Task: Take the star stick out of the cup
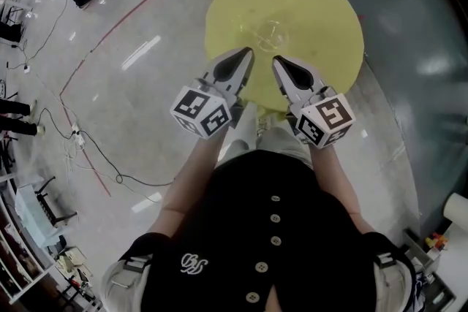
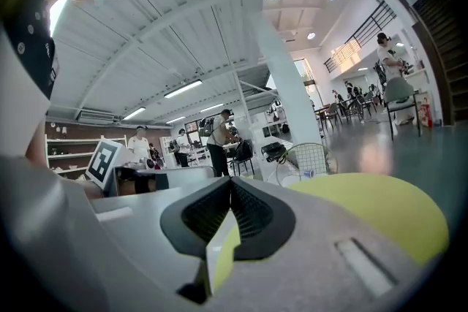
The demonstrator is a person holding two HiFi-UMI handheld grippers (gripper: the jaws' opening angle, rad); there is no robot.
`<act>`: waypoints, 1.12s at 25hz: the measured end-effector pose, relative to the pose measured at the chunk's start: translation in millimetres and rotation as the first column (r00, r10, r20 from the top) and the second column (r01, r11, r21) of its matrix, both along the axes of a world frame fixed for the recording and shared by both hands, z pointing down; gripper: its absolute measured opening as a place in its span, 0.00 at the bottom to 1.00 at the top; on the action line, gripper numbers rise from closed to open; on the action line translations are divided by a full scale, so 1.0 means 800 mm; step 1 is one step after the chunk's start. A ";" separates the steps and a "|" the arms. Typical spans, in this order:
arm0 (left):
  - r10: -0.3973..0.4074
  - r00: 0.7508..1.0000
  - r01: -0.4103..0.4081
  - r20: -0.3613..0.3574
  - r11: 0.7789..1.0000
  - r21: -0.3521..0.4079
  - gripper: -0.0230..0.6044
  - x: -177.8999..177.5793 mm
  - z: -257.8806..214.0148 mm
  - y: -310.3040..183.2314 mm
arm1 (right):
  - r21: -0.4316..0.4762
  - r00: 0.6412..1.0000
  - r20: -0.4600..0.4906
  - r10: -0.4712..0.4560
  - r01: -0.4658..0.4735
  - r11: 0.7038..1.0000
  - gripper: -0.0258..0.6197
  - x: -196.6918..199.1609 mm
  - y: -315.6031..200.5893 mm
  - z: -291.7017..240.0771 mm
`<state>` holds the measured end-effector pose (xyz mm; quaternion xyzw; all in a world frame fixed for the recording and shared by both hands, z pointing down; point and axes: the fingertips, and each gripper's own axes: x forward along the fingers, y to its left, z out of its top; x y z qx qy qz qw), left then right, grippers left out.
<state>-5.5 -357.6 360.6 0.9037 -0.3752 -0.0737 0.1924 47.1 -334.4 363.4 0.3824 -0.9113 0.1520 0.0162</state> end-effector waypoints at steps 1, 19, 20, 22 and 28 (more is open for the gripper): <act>-0.013 1.000 0.013 -0.003 1.000 -0.005 0.05 0.001 0.003 -0.005 | -0.005 1.000 0.004 -0.002 0.002 1.000 0.04 0.004 -0.004 0.003; -0.114 0.993 0.114 0.008 0.987 -0.116 0.05 0.008 0.059 -0.045 | -0.077 0.999 0.045 -0.030 0.034 0.996 0.04 0.018 -0.052 0.042; -0.121 0.993 0.122 0.009 0.985 -0.121 0.05 0.004 0.063 -0.045 | -0.083 0.999 0.046 -0.029 0.032 0.996 0.04 0.016 -0.052 0.046; -0.141 0.990 0.141 0.008 0.982 -0.128 0.05 -0.004 0.071 -0.049 | -0.097 0.999 0.046 -0.027 0.031 0.995 0.04 0.013 -0.055 0.056; -0.164 0.986 0.162 0.004 0.970 -0.180 0.06 -0.009 0.091 -0.061 | -0.128 0.998 0.052 -0.028 0.035 0.991 0.04 0.017 -0.061 0.070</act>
